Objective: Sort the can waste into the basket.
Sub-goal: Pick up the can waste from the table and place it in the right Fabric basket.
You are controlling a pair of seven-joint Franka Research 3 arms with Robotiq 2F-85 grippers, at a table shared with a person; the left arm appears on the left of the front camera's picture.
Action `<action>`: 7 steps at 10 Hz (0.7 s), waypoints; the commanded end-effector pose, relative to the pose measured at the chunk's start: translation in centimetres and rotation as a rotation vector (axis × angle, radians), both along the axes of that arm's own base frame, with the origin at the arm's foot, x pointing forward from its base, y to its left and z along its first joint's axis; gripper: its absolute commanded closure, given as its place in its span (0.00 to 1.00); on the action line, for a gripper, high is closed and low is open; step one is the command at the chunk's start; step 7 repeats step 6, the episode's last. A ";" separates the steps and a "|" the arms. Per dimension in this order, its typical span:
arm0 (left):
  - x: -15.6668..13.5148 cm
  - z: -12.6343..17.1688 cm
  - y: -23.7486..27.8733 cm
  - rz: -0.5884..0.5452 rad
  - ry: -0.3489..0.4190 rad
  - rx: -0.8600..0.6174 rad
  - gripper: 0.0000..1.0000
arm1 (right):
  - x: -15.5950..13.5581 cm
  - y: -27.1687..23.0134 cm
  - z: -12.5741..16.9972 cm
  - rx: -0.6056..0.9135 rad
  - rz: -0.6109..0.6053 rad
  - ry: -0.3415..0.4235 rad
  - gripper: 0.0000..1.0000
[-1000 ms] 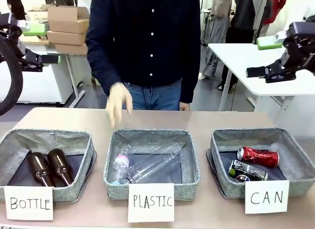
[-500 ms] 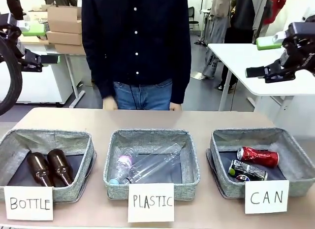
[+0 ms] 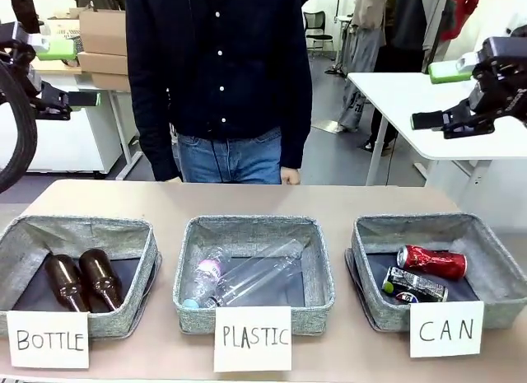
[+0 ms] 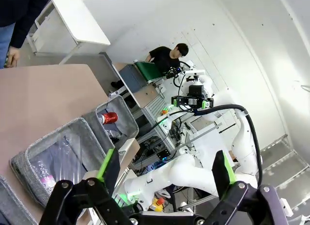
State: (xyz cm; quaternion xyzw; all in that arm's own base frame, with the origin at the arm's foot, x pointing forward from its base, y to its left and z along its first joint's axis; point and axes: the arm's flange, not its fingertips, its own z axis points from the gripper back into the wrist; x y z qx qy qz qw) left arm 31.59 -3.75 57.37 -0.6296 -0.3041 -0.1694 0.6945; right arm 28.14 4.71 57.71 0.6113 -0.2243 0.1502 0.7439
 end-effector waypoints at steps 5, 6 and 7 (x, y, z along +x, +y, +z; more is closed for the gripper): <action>0.0 0.3 0.0 -0.008 0.004 -0.012 0.00 | -0.2 -0.2 -0.1 -0.002 0.010 0.015 0.00; 0.0 0.3 0.0 -0.008 0.004 -0.012 0.00 | -0.2 -0.2 -0.1 -0.002 0.010 0.015 0.00; 0.0 0.3 0.0 -0.008 0.004 -0.012 0.00 | -0.2 -0.2 -0.1 -0.002 0.010 0.015 0.00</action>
